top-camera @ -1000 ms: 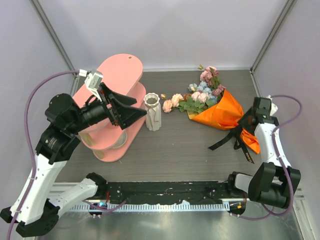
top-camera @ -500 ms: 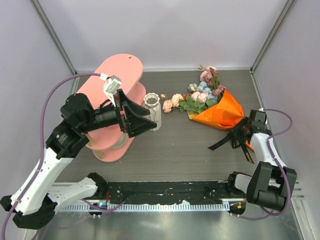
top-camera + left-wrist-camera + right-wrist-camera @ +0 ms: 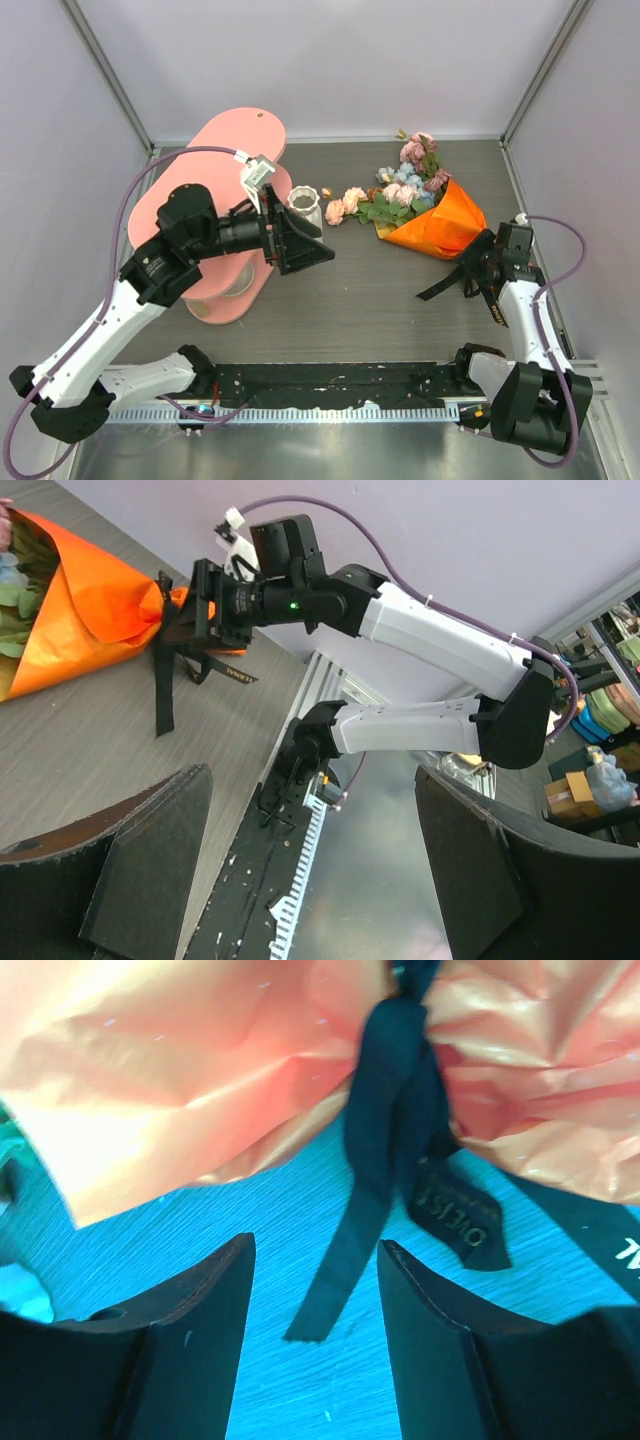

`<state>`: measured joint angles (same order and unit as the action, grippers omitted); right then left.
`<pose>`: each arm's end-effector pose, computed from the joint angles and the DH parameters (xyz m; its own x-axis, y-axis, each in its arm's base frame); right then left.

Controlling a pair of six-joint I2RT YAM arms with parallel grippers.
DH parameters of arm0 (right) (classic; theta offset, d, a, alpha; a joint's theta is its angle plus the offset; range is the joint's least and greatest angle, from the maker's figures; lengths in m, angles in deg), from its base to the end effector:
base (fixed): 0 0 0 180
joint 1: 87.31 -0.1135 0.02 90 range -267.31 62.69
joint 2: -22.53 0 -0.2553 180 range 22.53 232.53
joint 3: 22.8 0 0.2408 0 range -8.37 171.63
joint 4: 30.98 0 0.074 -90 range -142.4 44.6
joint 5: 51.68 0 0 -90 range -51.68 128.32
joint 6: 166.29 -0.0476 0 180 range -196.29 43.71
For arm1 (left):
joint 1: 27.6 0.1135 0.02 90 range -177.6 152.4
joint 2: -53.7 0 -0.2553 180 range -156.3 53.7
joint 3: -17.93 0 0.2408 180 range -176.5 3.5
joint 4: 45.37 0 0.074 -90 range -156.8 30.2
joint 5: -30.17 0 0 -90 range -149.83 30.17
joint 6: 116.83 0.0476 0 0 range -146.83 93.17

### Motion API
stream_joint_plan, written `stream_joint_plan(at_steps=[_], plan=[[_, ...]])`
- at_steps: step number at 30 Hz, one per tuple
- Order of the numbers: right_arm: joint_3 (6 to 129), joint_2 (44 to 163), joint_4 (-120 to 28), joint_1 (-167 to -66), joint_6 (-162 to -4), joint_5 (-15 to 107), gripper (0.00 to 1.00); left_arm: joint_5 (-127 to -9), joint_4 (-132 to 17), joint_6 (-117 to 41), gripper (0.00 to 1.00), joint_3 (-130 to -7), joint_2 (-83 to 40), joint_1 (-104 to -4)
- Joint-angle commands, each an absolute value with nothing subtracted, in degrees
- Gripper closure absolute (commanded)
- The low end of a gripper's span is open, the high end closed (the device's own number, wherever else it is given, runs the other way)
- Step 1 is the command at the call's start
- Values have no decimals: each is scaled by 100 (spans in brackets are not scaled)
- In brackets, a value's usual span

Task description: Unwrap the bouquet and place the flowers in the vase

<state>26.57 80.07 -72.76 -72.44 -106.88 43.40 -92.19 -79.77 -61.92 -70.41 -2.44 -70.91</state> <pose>0.1939 -0.0471 0.2018 -0.5348 0.6665 -0.5194 0.5491 0.7414 0.3858 0.1249 -0.1527 0.4494 -0.5797 -0.1209 -0.8058 0.7765 0.2179 -0.5913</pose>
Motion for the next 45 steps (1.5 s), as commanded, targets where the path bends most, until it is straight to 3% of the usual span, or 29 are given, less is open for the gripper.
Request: stream_joint_plan(at_steps=[1,6,10,16,21,24,25,26,27,33,37,41,45], plan=[[2802,7956,-7169,-7571,-10942,4464,44,-8928,-7606,-6120,14,-7077,-466,-7409],[2661,8747,-6581,-7571,-11074,4149,55,-8515,-7685,-5970,16,-7235,-756,-7892],[2591,9011,-6377,-7571,-11127,3894,55,-8199,-7896,-5804,16,-7358,-800,-8147],[2468,9161,-6316,-7562,-11110,3217,47,-7970,-8002,-5707,16,-7341,-835,-8323],[2213,9346,-5449,-7562,-10995,3224,46,-7926,-7984,-5698,16,-7358,-862,-8403],[2037,9469,-4807,-7562,-10890,3531,64,-7908,-7984,-5707,17,-7376,-879,-8438],[2011,9426,-4778,-7571,-10898,3602,84,-7899,-7993,-5707,16,-7384,-888,-8447],[2019,9216,-4821,-7562,-10985,3716,96,-7873,-8010,-5707,17,-7384,-888,-8473],[2054,9049,-4952,-7571,-11047,3996,99,-7873,-8028,-5707,16,-7384,-871,-8482],[3412,7467,-5840,-7571,-11163,4895,99,-7750,-7888,-5707,17,-7244,-870,-8508],[4102,7413,-5851,-7527,-10855,4973,99,-7820,-7826,-5750,17,-7314,-993,-8543],[4015,7150,-4816,-7466,-10959,5134,99,-7794,-7800,-5786,17,-7306,-959,-8614],[4224,7438,-5768,-7466,-11065,4333,99,-7750,-7843,-5795,17,-7270,-897,-8675]])
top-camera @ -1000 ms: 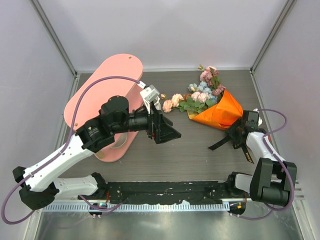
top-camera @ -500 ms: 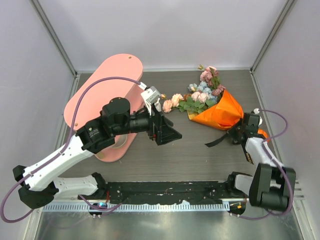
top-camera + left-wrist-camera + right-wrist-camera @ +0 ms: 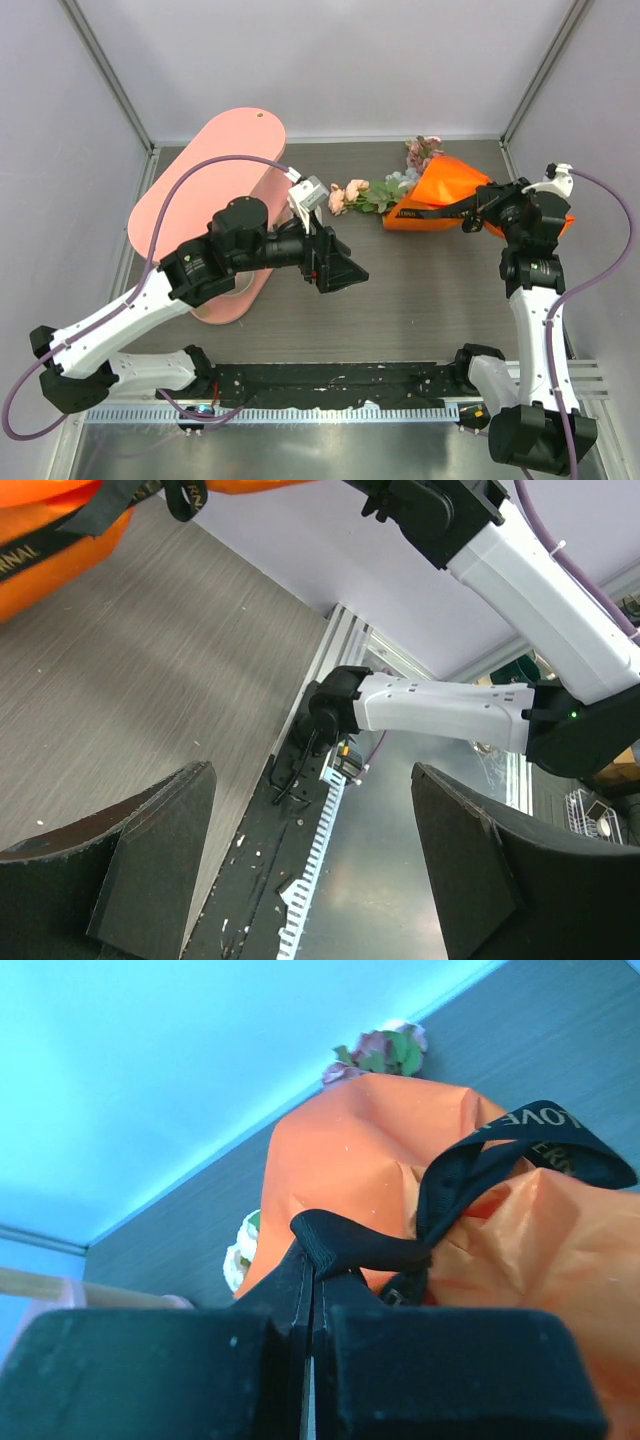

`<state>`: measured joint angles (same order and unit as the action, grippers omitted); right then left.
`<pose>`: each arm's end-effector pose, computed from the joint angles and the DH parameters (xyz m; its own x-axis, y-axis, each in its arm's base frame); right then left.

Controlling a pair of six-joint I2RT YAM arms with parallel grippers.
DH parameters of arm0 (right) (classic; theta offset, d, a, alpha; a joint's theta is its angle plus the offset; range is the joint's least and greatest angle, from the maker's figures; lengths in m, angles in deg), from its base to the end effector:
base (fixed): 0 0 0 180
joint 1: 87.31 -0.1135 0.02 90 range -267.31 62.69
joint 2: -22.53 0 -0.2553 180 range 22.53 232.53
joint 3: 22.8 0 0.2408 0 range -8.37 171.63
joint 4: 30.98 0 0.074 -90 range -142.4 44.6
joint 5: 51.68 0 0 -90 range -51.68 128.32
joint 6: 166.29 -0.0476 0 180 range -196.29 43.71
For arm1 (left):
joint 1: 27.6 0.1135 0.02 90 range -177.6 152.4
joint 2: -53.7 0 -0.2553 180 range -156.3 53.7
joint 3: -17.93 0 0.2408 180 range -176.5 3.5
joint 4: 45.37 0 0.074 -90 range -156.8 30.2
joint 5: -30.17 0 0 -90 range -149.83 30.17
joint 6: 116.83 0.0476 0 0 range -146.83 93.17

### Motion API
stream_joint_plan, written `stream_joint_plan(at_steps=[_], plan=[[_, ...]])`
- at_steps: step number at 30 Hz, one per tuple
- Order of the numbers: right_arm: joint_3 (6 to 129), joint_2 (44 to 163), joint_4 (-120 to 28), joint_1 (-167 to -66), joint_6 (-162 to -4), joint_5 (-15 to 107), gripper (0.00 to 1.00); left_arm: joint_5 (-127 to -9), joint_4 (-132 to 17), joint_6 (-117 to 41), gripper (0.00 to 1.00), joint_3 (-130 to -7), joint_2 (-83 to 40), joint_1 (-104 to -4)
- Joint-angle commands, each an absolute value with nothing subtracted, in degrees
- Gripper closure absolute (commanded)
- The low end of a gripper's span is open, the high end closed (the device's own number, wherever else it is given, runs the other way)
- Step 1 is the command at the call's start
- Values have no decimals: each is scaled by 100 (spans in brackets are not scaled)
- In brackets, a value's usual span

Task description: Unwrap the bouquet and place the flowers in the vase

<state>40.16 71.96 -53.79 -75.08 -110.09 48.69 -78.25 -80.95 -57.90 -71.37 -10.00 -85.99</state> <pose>0.2044 -0.0355 0.3443 -0.1116 0.5841 -0.8040 0.1166 0.8111 0.5731 0.1137 -0.2135 0.4258 -0.5790 0.0066 -0.8153 0.7849 0.2751 -0.5552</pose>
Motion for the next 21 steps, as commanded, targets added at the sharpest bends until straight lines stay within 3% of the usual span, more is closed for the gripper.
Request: stream_joint_plan(at_steps=[1,9,15,19,20,21], plan=[[4225,7683,-6058,-7466,-11048,4368,99,-7741,-7835,-5794,17,-7227,-897,-8675],[3163,7782,-5850,-7466,-11267,5404,99,-7600,-7791,-5549,18,-7428,-1414,-8684],[3039,7913,-6341,-7466,-11215,5115,98,-7250,-7633,-5277,22,-8017,-2363,-8885],[3197,8036,-6955,-7457,-11171,4598,79,-6994,-7466,-5127,23,-8420,-2970,-9027],[3293,8071,-7114,-7466,-11197,4457,64,-6968,-7439,-5109,24,-8491,-3232,-9070],[3337,8115,-7263,-7466,-11232,4334,59,-6907,-7370,-5091,24,-8553,-3339,-9088]])
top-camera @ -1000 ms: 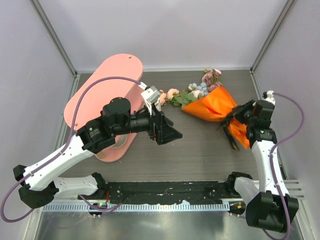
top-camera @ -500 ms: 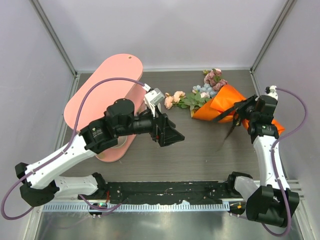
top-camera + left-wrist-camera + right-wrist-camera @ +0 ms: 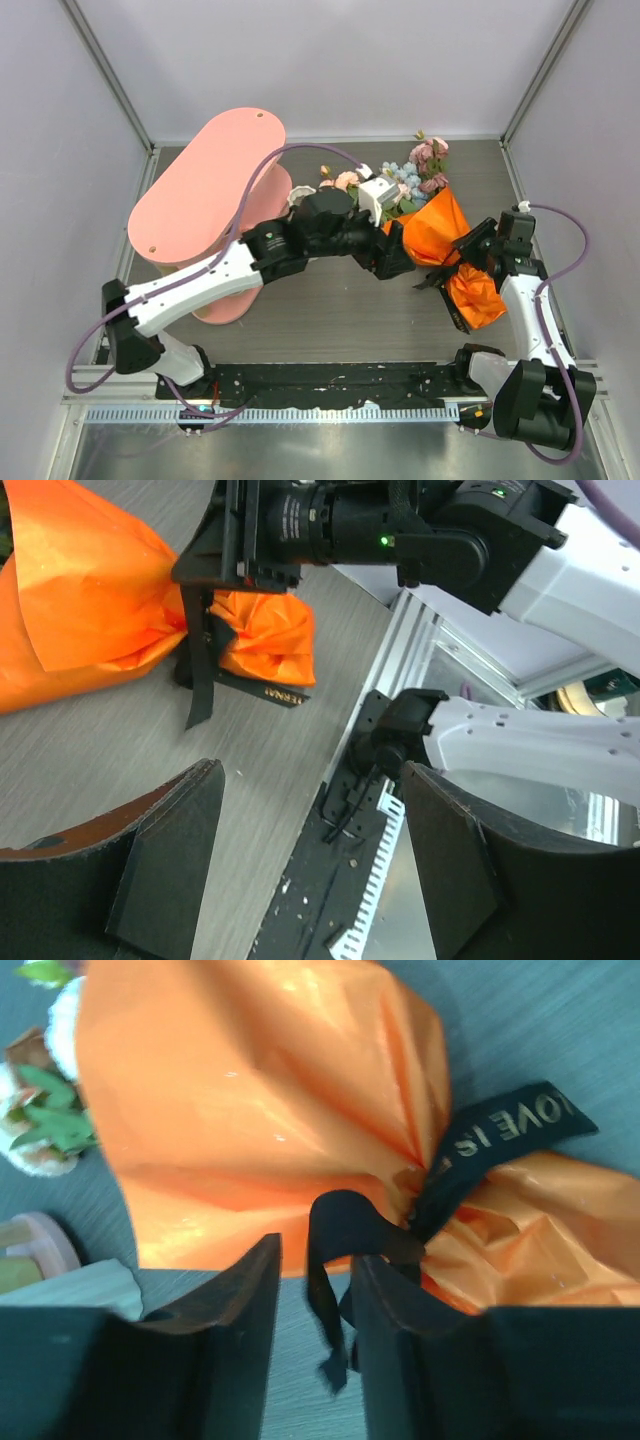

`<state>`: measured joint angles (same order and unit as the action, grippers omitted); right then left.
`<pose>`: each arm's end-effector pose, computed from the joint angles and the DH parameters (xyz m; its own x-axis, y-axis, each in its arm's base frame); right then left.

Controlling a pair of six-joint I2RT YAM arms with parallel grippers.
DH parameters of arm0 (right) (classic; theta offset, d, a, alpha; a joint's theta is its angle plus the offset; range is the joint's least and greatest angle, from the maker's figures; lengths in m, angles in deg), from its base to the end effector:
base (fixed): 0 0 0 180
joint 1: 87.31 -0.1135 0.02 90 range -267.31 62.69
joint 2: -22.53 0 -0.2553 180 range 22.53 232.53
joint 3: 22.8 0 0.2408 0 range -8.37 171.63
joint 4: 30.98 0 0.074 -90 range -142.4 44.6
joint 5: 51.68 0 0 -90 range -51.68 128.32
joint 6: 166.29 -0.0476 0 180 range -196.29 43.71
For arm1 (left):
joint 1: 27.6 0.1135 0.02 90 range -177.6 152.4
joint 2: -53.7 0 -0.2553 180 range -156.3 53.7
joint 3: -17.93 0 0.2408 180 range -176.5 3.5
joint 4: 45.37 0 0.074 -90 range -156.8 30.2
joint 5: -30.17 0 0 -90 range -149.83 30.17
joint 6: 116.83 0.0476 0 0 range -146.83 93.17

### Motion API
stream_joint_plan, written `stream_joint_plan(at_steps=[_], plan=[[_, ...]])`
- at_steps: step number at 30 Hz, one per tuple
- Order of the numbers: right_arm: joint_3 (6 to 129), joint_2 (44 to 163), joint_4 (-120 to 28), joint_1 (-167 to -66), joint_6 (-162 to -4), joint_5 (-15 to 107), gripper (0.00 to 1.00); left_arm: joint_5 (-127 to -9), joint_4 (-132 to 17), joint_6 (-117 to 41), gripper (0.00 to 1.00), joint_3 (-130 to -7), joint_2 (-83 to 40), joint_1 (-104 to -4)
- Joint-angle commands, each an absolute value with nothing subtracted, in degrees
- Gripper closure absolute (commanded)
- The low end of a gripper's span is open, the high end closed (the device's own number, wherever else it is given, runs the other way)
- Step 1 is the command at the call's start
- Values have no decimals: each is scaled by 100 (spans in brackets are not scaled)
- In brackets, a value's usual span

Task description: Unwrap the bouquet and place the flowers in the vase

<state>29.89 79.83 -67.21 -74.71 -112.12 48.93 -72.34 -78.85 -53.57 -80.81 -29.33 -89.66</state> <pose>0.2102 -0.0380 0.2300 -0.4715 0.6950 -0.5429 0.4372 0.7188 0.5405 0.1481 -0.3013 0.3953 -0.5593 0.1170 -0.8207 0.7922 0.3671 -0.4875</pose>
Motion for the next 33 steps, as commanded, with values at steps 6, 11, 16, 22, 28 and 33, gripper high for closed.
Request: stream_joint_plan(at_steps=[6,11,16,22,28,33], plan=[[3312,8283,-8021,-7466,-11197,4901,44,-6739,-7351,-4819,28,-8905,-3946,-9150],[2899,7968,-7846,-7527,-11039,5230,42,-6432,-7474,-4617,30,-8905,-3991,-9150],[2810,7817,-7206,-7527,-11109,4947,44,-6458,-7343,-4731,40,-8756,-4069,-9150],[2643,7887,-6519,-7527,-11452,5045,53,-6449,-7316,-4819,45,-8905,-4368,-9150],[2661,7800,-6684,-7527,-11408,4597,51,-6493,-7422,-4871,46,-9019,-4536,-9141],[2679,7475,-6896,-7510,-11478,4228,50,-6528,-7360,-4924,46,-8984,-4553,-9150]])
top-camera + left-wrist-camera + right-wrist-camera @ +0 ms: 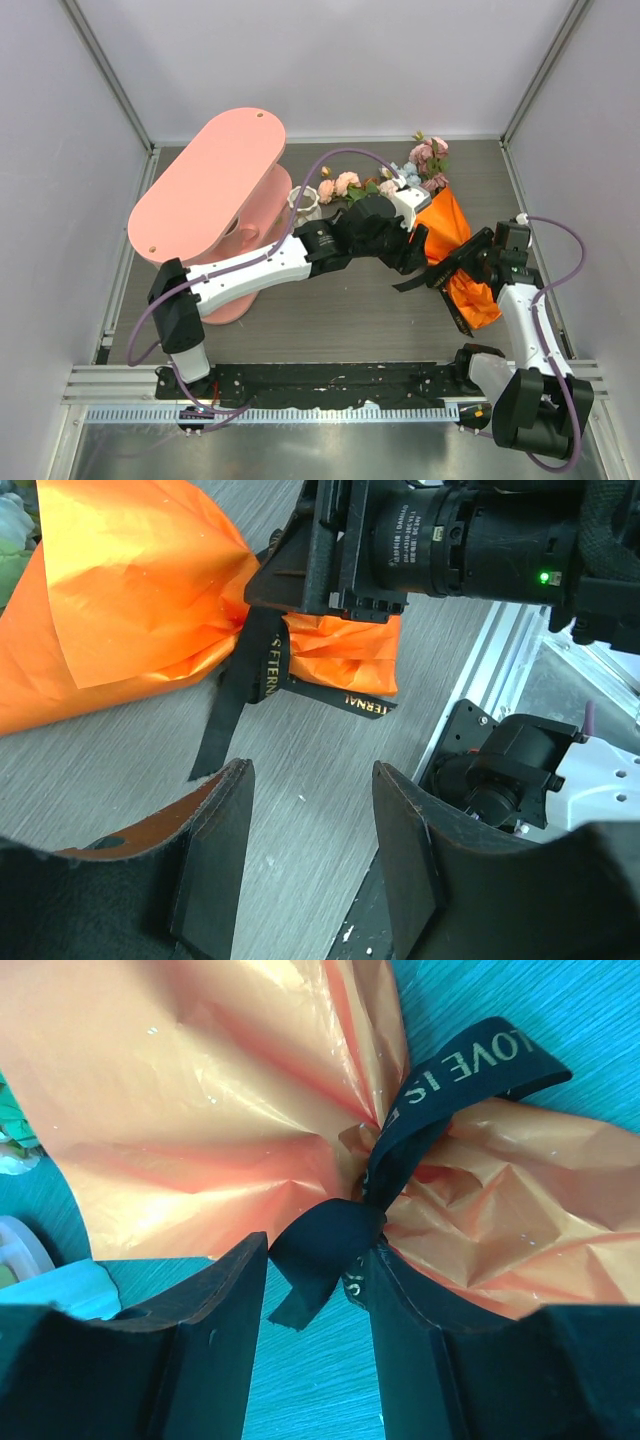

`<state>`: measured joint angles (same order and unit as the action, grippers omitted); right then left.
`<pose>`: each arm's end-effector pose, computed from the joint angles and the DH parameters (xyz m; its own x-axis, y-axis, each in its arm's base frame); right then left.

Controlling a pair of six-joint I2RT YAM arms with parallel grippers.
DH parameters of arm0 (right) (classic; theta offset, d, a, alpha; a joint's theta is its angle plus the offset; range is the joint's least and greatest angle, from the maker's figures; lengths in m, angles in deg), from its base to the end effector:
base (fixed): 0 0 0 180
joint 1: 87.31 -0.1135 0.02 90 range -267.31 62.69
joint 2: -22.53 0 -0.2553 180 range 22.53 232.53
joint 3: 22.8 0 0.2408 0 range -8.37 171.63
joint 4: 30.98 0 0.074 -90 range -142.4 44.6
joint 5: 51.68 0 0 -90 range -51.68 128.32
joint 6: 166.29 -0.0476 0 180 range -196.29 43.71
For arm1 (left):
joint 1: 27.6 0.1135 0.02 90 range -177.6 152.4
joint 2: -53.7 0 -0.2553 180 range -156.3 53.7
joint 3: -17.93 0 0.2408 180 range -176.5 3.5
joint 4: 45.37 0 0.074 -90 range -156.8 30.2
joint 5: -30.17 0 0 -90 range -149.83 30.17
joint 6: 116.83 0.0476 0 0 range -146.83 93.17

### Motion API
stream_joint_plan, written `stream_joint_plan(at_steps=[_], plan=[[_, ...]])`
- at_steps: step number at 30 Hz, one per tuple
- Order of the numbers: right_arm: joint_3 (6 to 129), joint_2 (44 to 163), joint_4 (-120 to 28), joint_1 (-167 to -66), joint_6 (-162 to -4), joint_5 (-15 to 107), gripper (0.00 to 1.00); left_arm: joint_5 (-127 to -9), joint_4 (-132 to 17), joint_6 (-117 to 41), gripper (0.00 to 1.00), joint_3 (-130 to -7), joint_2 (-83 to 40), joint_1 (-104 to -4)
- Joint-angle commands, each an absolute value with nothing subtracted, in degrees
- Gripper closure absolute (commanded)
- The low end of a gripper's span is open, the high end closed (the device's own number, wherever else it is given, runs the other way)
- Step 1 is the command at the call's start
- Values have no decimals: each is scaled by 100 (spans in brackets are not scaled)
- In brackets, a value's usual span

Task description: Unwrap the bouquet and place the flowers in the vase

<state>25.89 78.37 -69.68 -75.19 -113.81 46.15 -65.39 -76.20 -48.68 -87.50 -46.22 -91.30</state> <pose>0.1969 -0.0356 0.2079 -0.4862 0.7215 -0.4929 0.5186 0.6923 0.5017 0.1790 -0.3726 0.3362 -0.5224 0.2210 -0.8236 0.7937 0.4791 -0.3749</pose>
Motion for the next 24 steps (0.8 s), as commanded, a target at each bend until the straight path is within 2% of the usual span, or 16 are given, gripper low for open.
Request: stream_joint_plan(at_steps=[1,12,14,15,16,17,21,24], plan=[[2652,7431,-6878,-7510,-11504,4219,50,-6537,-7360,-4924,46,-8967,-4544,-9150],[2432,7808,-6369,-7492,-11987,4622,53,-6554,-7272,-4907,49,-8975,-4755,-9150],[2371,7834,-6281,-7492,-12076,4763,61,-6494,-7281,-4819,50,-9080,-4912,-9150],[2362,7808,-6185,-7483,-12137,4772,70,-6432,-7290,-4775,51,-9116,-4966,-9150],[2362,7756,-6149,-7483,-12146,4772,94,-6362,-7307,-4601,51,-9151,-5027,-9150],[2405,7712,-6131,-7492,-12146,4772,99,-6257,-7333,-4512,53,-9247,-5176,-9141],[2634,7124,-6087,-7492,-11874,4781,99,-5510,-7282,-4186,60,-9450,-5642,-9080],[2783,6736,-6341,-7483,-11786,4614,99,-5622,-7088,-4186,66,-9826,-6298,-8861]])
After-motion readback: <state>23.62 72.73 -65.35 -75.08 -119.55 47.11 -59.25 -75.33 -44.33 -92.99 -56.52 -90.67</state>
